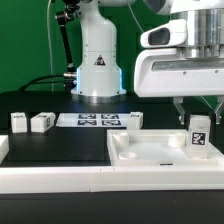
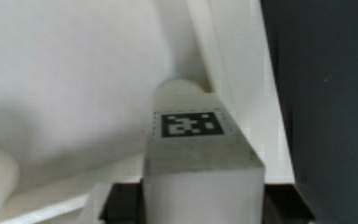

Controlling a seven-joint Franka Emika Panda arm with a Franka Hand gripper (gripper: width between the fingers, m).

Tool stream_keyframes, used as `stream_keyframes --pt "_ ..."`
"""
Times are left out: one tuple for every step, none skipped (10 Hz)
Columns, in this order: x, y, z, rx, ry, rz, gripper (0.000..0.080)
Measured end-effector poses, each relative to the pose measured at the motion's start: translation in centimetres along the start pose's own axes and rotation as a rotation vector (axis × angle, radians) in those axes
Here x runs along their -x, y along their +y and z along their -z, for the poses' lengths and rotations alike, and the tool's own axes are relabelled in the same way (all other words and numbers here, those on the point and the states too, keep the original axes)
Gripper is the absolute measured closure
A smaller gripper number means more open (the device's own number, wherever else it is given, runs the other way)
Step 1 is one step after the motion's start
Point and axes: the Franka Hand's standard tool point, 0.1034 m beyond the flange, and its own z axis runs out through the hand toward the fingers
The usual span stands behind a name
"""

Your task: Assemble square table

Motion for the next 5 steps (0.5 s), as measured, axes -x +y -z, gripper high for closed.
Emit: stream_keyframes --pt "-0.16 0.25 0.02 0.004 0.003 -0.059 0.0509" --pt "-0.36 0.56 0.04 0.009 0.006 -0.095 0.0508" --pt "-0.47 0.75 0.07 0.012 0.009 -0.142 0.0508" --pt "-0.61 0.96 0.09 0.017 0.014 -0.21 0.0507" --pt "-0.73 1.18 0.12 0.025 0.02 -0.253 0.0503"
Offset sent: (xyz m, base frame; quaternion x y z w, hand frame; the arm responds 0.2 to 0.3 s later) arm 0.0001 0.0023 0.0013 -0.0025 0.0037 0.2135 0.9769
